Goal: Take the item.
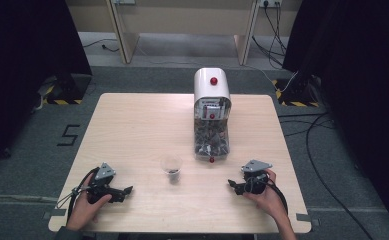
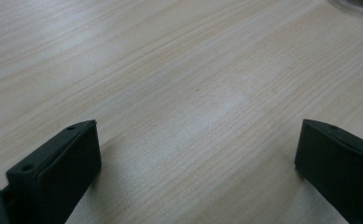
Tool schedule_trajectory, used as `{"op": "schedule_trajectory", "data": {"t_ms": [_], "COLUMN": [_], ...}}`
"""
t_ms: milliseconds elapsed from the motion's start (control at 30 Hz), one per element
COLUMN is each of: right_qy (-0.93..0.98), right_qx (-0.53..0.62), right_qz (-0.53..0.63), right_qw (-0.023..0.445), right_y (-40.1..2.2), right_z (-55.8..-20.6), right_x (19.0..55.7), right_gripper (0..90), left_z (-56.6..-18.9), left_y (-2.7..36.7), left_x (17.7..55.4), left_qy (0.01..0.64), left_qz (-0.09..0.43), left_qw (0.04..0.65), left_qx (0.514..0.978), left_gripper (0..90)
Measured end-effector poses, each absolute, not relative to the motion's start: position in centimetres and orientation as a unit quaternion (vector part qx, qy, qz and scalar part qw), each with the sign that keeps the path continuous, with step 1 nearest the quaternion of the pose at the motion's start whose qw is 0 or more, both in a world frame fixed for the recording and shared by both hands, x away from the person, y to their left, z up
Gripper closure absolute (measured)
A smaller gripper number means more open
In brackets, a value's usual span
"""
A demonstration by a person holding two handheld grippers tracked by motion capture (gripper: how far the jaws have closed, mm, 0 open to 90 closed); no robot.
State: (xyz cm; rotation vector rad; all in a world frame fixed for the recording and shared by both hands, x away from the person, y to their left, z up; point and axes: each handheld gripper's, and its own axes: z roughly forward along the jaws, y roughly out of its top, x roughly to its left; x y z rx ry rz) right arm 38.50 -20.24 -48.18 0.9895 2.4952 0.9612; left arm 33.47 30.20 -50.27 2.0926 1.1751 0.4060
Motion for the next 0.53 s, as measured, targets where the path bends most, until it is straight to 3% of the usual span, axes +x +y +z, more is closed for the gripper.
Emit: {"op": "schedule_trajectory", "data": {"t_ms": [533], "right_qy": [0.864], "right_qx": [0.346], "right_qz": [0.343], "right_qw": [0.128], "right_y": [-20.66], "right_z": [-48.64], "right_x": [38.32], "right_gripper": [19.5], "left_z": [-50.27], "left_y": [30.20], "left_x": [33.47], "left_qy": [0.453], "left_qz": [0.156], "left_qw": [0.346], "left_qx": [0.807], "left_gripper": [0.0]}}
